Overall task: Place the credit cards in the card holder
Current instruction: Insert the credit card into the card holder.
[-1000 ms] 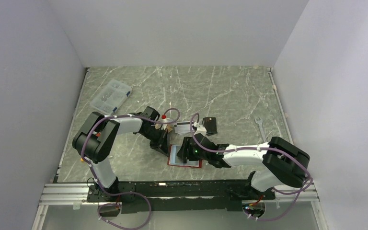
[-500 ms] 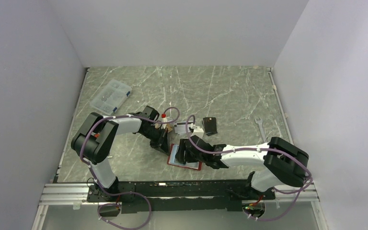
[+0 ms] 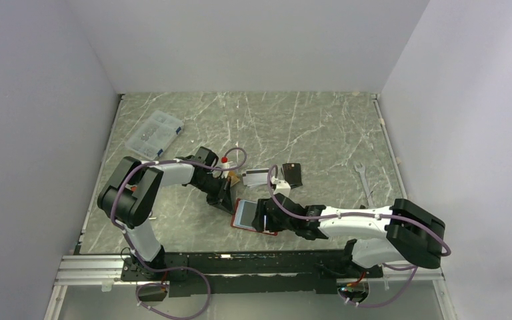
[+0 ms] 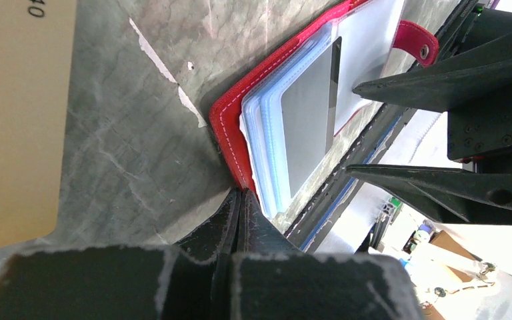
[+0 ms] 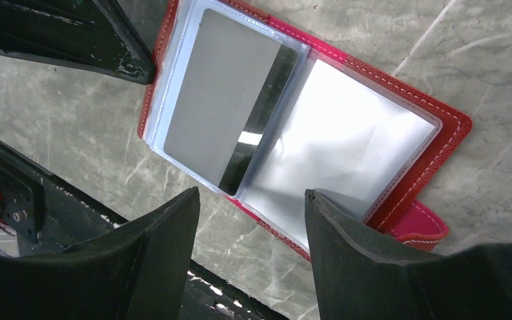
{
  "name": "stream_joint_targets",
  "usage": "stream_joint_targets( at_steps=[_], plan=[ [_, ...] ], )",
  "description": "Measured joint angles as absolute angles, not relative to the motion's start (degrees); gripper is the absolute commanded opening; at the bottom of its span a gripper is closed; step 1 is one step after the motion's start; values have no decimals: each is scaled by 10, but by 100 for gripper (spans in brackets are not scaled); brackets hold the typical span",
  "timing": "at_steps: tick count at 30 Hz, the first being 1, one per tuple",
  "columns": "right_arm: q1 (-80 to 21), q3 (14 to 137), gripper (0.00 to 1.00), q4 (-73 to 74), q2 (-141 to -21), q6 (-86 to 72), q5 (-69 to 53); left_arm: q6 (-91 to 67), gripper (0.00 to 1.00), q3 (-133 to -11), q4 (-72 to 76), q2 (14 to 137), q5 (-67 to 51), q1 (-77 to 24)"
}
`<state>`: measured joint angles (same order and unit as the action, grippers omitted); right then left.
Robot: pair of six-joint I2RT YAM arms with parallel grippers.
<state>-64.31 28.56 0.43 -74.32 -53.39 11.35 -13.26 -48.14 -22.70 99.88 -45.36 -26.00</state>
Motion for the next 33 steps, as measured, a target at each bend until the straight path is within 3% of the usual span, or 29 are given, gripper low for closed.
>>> stream_joint_targets(
  at_steps=[18,33],
  plan=[
    [-633,354,53,-38,-847,-463,74,-132,0,-481,-225,992,-451,-258],
    [-633,394,58,0,-871,-420,60,-132,0,-481,-229,980,-452,-253]
  ],
)
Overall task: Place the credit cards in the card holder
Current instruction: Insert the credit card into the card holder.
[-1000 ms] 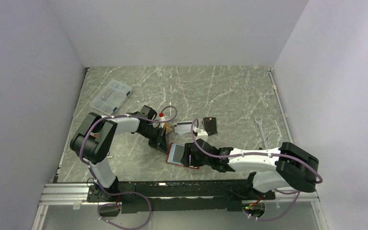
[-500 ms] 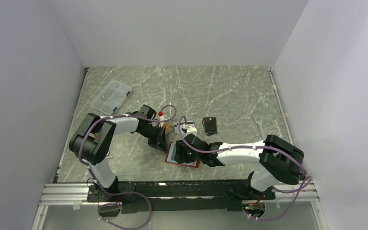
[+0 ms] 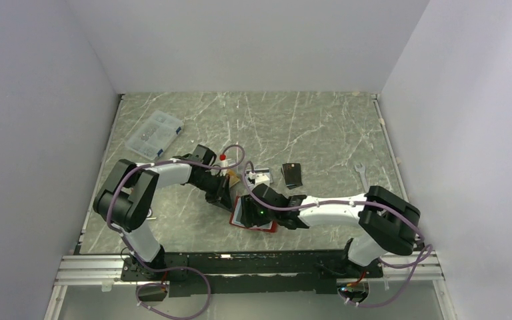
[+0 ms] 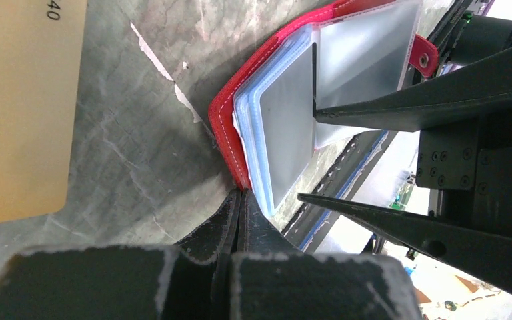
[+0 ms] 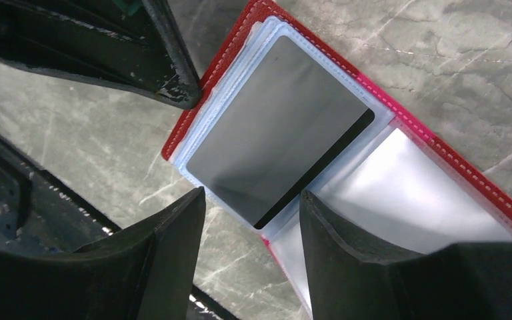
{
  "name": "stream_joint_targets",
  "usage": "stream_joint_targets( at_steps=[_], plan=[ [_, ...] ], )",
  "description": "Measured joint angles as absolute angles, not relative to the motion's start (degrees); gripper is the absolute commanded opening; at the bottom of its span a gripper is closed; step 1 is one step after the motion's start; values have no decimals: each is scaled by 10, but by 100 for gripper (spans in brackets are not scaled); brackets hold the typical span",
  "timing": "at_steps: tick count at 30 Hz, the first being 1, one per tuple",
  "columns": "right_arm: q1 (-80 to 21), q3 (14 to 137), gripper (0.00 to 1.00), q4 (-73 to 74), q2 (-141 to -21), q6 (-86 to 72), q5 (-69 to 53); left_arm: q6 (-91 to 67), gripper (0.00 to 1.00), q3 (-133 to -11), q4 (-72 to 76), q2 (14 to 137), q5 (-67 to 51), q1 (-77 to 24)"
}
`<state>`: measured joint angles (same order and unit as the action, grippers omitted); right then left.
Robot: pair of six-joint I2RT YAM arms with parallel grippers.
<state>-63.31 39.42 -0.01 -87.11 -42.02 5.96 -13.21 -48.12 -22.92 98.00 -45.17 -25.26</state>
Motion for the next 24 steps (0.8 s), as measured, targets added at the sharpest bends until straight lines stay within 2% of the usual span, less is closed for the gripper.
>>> stream_joint_targets(
  at_steps=[6,13,24],
  plan=[
    [-627,356,63,-1,-777,-435,60,-129,0,-481,-235,962,-451,-240],
    [-618,310,64,9,-672,-467,87,-125,0,-482,-244,954,-448,-230],
    [-618,320,62,173,-672,-508,207,-99,0,-502,-280,954,-431,-227]
  ],
)
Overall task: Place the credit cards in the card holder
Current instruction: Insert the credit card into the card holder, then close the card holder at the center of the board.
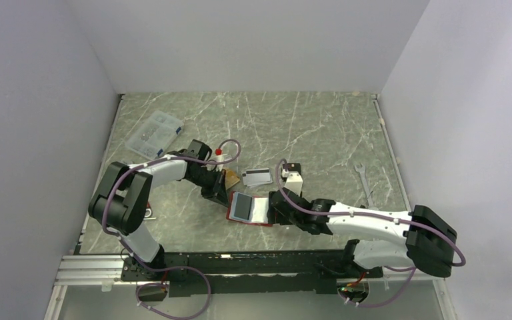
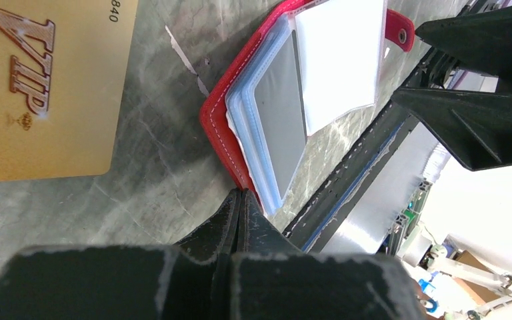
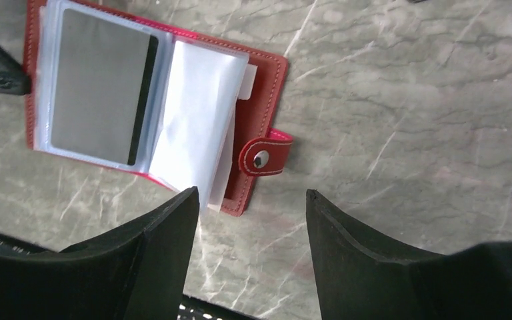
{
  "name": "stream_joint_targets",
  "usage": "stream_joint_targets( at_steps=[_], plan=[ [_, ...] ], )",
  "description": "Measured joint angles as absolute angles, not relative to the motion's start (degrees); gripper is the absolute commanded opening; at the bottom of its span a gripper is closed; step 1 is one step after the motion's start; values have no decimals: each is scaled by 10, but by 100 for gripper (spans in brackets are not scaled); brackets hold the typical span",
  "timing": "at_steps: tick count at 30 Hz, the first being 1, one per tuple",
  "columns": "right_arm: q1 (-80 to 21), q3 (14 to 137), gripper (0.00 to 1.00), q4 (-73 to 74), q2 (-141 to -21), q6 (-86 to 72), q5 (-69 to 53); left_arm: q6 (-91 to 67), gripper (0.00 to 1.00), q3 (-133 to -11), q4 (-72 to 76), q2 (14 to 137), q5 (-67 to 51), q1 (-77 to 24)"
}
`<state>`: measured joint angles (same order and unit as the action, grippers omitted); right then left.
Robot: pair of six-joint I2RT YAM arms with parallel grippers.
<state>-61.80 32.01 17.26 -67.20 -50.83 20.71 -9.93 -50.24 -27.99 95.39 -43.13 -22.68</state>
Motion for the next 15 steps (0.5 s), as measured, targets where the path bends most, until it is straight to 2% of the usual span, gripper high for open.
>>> stream_joint_targets(
  at_steps=[15],
  plan=[
    [-618,347,51,182,-717,-512,255,-67,0,-525,-331,946,-414,-219]
  ],
)
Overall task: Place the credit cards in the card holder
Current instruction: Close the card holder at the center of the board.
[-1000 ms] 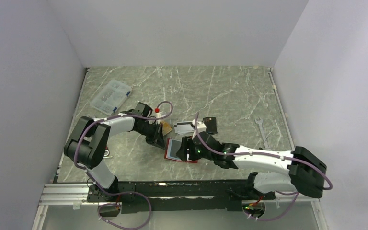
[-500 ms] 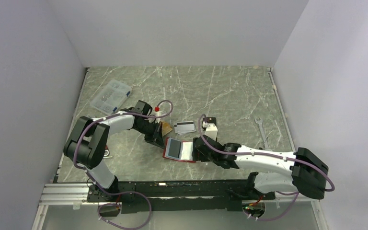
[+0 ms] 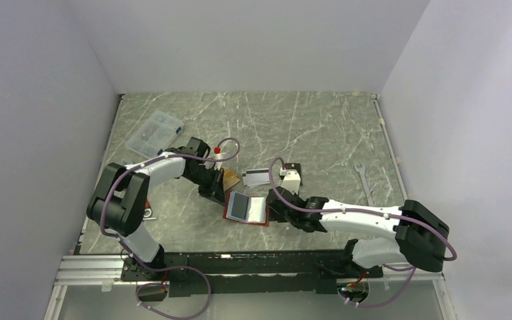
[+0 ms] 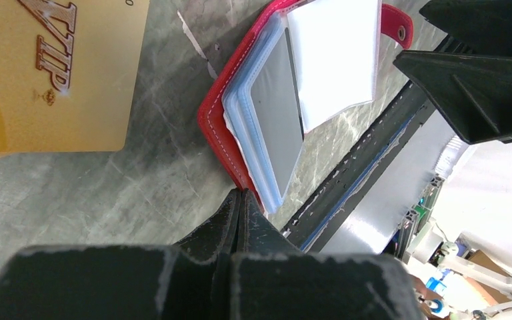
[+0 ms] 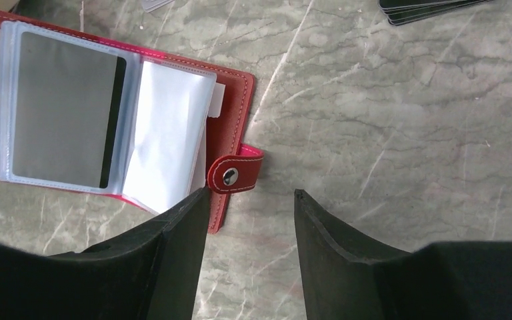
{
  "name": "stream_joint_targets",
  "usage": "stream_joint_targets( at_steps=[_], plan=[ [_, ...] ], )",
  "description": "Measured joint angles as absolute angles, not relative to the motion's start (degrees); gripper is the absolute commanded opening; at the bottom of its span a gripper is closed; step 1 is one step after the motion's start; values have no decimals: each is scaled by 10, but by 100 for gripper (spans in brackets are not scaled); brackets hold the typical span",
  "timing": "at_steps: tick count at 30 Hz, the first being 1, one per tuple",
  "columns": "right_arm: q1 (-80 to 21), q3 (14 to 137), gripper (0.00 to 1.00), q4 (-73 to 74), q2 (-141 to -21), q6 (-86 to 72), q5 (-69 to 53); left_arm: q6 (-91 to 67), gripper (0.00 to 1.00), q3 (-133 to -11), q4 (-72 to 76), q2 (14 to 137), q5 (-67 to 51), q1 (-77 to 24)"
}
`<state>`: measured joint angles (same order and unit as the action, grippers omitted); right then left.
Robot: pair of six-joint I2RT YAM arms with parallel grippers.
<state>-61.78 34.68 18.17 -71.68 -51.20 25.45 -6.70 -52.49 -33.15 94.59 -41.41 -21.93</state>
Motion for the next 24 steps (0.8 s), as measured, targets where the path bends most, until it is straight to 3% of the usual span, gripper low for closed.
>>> stream_joint_targets(
  at_steps=[10,24],
  plan=[
    [-618,357,32,154,-762,-511,253,-51,0,-571,-394,941,-395,-219],
    [-618,314,29,97,-754,-526,239,-54,0,-674,-449,973,-341,-303]
  ],
)
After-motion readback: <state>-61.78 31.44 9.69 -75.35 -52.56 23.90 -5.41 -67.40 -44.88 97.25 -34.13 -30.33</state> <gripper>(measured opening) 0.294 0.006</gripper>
